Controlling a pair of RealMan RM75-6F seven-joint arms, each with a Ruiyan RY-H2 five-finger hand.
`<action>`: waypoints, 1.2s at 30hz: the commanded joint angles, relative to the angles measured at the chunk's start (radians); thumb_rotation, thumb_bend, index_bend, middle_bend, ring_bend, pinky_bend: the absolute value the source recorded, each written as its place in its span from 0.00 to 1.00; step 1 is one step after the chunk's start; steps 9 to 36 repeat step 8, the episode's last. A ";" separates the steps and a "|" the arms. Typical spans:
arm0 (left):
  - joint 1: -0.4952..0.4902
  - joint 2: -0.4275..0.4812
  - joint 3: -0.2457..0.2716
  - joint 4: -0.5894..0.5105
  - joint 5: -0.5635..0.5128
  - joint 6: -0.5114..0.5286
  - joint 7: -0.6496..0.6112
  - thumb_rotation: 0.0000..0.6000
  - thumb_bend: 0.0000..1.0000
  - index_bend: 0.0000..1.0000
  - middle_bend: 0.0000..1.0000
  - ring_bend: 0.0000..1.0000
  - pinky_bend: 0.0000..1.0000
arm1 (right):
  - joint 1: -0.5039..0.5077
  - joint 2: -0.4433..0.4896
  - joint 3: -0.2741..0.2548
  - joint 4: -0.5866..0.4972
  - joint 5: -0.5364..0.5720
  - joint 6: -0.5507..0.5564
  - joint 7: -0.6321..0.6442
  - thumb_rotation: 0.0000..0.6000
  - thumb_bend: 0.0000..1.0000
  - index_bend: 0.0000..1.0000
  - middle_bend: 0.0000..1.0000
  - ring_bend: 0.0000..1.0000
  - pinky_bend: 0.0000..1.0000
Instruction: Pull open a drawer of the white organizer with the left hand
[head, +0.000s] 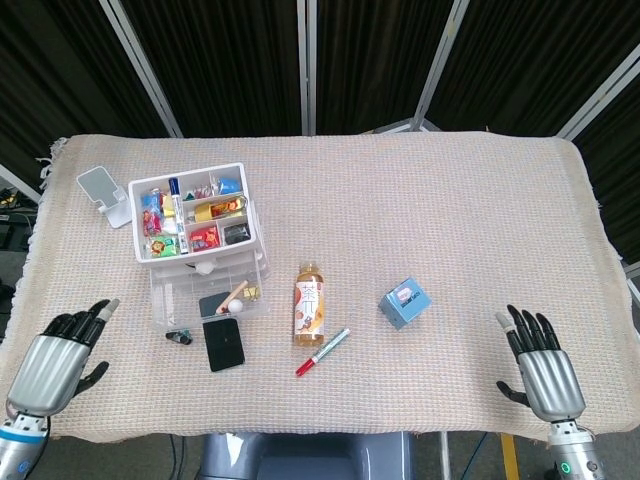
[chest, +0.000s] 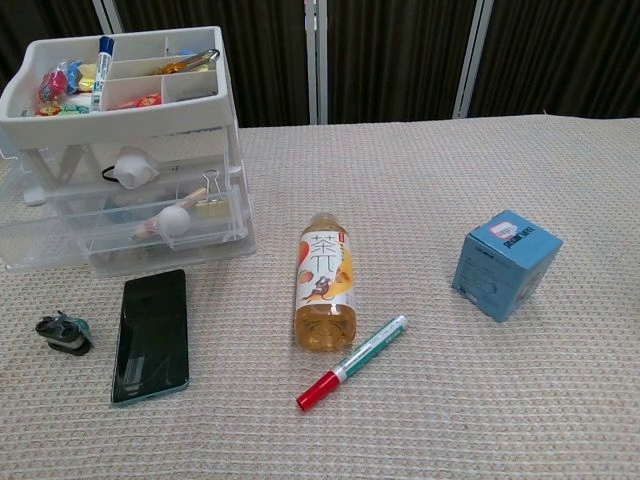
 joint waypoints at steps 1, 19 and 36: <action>0.051 -0.007 0.006 0.005 0.006 0.056 -0.024 1.00 0.09 0.00 0.00 0.00 0.00 | -0.002 0.003 -0.001 -0.005 -0.023 0.021 0.000 1.00 0.00 0.04 0.00 0.00 0.00; 0.091 -0.006 0.000 0.026 -0.035 0.070 -0.076 1.00 0.06 0.00 0.00 0.00 0.00 | -0.007 -0.004 0.004 0.004 -0.068 0.071 -0.001 1.00 0.00 0.00 0.00 0.00 0.00; 0.091 -0.006 0.000 0.026 -0.035 0.070 -0.076 1.00 0.06 0.00 0.00 0.00 0.00 | -0.007 -0.004 0.004 0.004 -0.068 0.071 -0.001 1.00 0.00 0.00 0.00 0.00 0.00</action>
